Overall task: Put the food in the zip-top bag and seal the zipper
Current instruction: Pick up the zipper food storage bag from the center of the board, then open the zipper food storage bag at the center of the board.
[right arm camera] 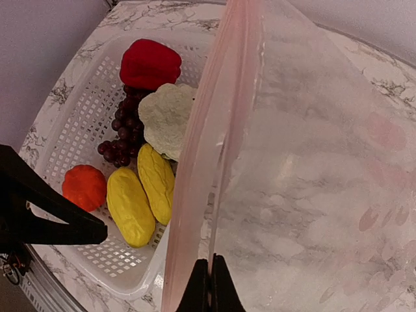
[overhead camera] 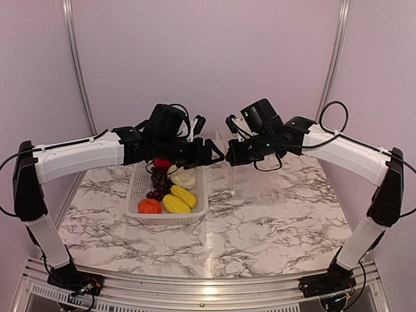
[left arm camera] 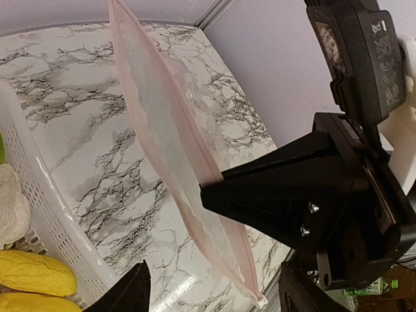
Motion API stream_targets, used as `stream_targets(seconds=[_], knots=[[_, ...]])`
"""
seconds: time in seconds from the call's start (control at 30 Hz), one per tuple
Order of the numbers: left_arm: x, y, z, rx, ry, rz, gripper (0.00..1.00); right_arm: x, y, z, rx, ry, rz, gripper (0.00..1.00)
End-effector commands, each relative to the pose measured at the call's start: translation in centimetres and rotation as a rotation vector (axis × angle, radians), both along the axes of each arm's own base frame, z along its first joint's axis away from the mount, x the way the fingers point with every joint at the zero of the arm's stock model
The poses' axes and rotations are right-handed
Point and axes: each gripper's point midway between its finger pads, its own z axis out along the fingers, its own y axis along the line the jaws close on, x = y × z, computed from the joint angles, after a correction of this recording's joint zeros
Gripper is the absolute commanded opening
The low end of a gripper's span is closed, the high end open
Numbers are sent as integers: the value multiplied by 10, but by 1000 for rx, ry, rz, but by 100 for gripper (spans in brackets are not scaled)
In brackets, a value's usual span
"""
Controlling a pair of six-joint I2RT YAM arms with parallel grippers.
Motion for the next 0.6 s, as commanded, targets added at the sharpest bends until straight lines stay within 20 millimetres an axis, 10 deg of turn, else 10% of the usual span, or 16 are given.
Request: stream_targets(seconds=[0.0,0.4,0.57], knots=[[20,-3,-16,81,14,78,68,-6,17,10,58,-27,75,0],[51,-19,-53,106,134,226,45,-16,12,20,72,-9,90,0],[58,-28,-48,68,136,237,11,-3,-22,14,-70,-23,-72,2]])
